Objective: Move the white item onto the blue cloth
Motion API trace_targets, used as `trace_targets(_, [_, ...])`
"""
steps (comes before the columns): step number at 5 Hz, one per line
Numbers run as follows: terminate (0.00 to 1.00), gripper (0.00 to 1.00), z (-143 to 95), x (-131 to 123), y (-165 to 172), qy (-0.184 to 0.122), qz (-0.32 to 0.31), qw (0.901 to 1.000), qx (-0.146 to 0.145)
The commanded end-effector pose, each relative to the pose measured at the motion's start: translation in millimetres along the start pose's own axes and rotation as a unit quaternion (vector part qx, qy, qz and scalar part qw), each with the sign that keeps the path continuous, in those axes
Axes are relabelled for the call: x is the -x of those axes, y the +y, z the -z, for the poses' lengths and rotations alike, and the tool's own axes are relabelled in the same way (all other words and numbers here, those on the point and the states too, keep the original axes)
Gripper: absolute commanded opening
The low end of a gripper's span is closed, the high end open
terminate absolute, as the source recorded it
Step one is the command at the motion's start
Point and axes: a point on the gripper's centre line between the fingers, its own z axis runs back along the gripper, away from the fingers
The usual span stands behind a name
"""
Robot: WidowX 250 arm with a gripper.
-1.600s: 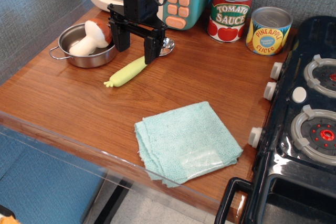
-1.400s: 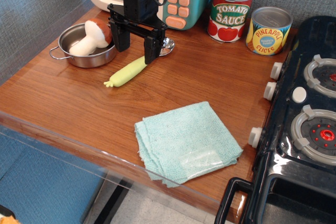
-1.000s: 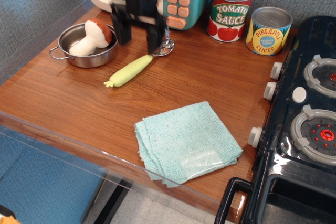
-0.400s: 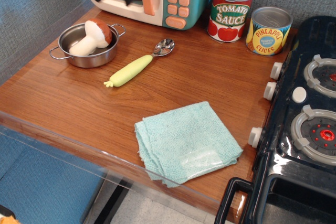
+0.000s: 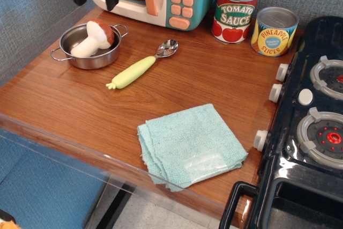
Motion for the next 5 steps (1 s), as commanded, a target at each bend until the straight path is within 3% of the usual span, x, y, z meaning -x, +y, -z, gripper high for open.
trace_targets(1, [0.0,1.0,6,8,8,0.018,-0.017,0.9994,-0.026])
trace_targets(3, [0.0,1.0,32,19,8,0.058,-0.028,0.9975,-0.03])
trace_targets(4, [0.0,0.0,28,19,7,0.043,-0.026,0.9985,-0.021])
trace_targets(5, [0.0,0.0,10,19,0,0.019,-0.018,0.9996,-0.015])
